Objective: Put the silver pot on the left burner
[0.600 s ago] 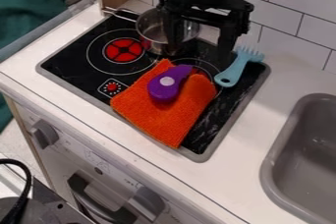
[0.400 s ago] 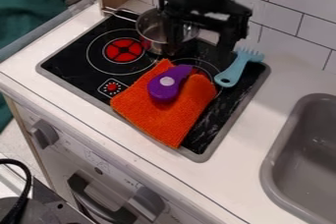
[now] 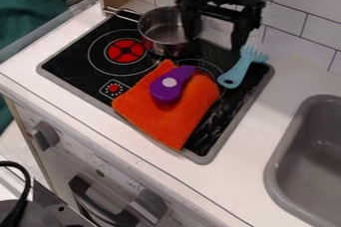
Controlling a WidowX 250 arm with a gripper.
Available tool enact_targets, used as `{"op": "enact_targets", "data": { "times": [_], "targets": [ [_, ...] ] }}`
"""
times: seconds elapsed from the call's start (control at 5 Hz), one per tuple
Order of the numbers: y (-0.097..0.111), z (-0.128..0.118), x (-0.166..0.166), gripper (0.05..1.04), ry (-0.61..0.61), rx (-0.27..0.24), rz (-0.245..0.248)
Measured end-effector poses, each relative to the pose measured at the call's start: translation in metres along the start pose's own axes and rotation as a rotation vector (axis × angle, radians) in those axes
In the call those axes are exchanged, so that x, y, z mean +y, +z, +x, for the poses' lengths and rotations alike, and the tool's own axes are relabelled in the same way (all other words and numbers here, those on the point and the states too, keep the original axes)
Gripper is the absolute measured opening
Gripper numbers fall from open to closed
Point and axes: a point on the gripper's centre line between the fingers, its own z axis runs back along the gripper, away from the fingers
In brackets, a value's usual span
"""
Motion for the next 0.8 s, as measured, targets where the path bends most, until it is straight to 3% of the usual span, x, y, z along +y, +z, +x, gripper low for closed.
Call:
{"op": "enact_targets", "data": {
  "times": [0.4,0.8],
  "targets": [
    [-0.022,0.036,0.018,1.005,0.007,-0.016,0.019],
    [-0.036,0.040,0.040,0.955,0.029,-0.004,0.018]
  ]
}}
